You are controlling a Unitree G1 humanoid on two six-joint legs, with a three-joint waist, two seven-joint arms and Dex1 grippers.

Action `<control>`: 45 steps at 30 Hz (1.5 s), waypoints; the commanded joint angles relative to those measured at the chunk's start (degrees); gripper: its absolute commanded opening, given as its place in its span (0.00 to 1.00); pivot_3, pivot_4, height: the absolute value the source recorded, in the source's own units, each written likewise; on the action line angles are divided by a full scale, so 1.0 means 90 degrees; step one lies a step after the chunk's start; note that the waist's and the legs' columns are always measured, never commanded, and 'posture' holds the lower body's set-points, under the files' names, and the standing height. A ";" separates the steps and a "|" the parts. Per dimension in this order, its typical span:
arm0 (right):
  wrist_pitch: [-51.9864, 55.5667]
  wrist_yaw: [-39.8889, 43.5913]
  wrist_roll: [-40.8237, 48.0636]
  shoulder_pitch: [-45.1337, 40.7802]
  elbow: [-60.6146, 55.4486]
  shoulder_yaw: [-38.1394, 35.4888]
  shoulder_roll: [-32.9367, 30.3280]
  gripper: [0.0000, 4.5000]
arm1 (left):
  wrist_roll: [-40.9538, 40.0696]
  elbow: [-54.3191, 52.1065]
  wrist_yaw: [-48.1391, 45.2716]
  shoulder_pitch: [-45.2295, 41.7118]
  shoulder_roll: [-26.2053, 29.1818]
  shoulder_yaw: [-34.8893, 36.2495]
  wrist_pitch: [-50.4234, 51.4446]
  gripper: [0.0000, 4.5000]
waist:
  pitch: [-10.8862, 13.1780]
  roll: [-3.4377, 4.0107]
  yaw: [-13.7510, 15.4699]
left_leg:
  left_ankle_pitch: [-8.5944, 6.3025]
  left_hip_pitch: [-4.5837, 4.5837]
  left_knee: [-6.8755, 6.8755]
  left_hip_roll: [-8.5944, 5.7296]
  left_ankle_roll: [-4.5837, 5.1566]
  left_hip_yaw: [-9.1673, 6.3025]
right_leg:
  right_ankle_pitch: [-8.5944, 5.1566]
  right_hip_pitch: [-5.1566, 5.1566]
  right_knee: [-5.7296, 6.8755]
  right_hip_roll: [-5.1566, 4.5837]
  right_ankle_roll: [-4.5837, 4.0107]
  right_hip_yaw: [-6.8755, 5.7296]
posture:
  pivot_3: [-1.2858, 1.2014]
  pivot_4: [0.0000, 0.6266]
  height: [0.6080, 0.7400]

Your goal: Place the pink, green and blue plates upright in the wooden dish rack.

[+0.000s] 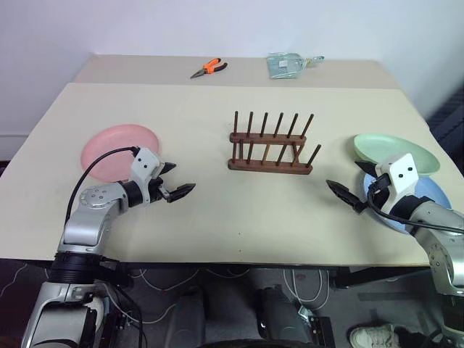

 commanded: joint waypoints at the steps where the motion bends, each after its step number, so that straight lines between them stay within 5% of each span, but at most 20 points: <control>1: -0.0180 -0.0126 -0.0080 -0.0169 -0.0111 -0.0012 0.0058 1.00 | -0.0065 -0.0171 0.0040 -0.0089 -0.0041 0.0048 -0.0007 1.00 | 0.0000 0.0000 0.0000 | 0.0000 0.0000 0.0000 0.0000 0.0000 0.0000 | 0.0000 0.0000 0.0000 0.0000 0.0000 0.0000 | 0.52 0.24 0.90; 12: 0.0014 -0.0172 0.0070 -0.0267 -0.0417 0.0377 0.0380 1.00 | -0.0067 0.0493 -0.0455 -0.0623 -0.0176 -0.0221 -0.0122 1.00 | 0.0001 -0.0002 0.0018 | 0.0000 -0.0003 0.0004 -0.0001 0.0000 -0.0003 | 0.0001 0.0001 0.0001 0.0002 0.0001 -0.0001 | 0.52 0.24 0.90; 22: -0.0076 -0.1005 -0.0476 -0.0115 -0.0772 0.0475 0.0720 1.00 | 0.1090 0.5031 -0.1459 -0.3323 -0.1421 -0.1279 -0.2047 1.00 | 0.0003 -0.0006 0.0031 | 0.0000 -0.0018 0.0011 -0.0009 0.0000 -0.0005 | 0.0002 -0.0006 -0.0002 0.0003 0.0009 -0.0002 | 0.52 0.24 0.90; 29: 0.0148 -0.1386 -0.0503 0.0510 -0.1469 0.0309 0.0825 1.00 | 0.1670 0.7145 -0.0751 -0.4256 -0.2291 -0.1253 -0.3035 1.00 | 0.0005 -0.0010 0.0014 | 0.0000 -0.0017 0.0009 -0.0008 0.0001 -0.0007 | 0.0008 -0.0008 0.0000 0.0004 0.0025 -0.0002 | 0.52 0.24 0.90; 32: 0.0245 -0.1490 -0.0485 0.0753 -0.1716 0.0205 0.0850 1.00 | 0.1804 0.7381 -0.0715 -0.4296 -0.2438 -0.1233 -0.3235 0.81 | 0.0004 -0.0011 0.0021 | -0.0001 -0.0016 0.0010 -0.0008 0.0001 -0.0008 | 0.0008 -0.0006 0.0001 0.0004 0.0025 -0.0002 | 0.52 0.24 0.90; 38: 0.0341 -0.1550 -0.0487 0.0987 -0.1891 0.0189 0.0867 1.00 | 0.1886 0.7350 -0.1158 -0.4132 -0.2555 -0.1203 -0.3579 0.17 | 0.0002 -0.0011 0.0029 | -0.0001 -0.0016 0.0012 -0.0009 0.0001 -0.0008 | 0.0001 -0.0002 -0.0001 0.0002 0.0011 -0.0002 | 0.52 0.24 0.90; 45: 0.0360 -0.1438 -0.0507 0.0954 -0.1702 0.0101 0.0737 1.00 | 0.1956 0.6677 -0.2116 -0.3667 -0.2324 -0.1311 -0.3992 0.16 | -0.0001 -0.0007 0.0026 | 0.0000 -0.0013 0.0011 -0.0009 0.0001 -0.0008 | 0.0000 0.0000 0.0000 0.0003 0.0010 -0.0002 | 0.52 0.24 0.90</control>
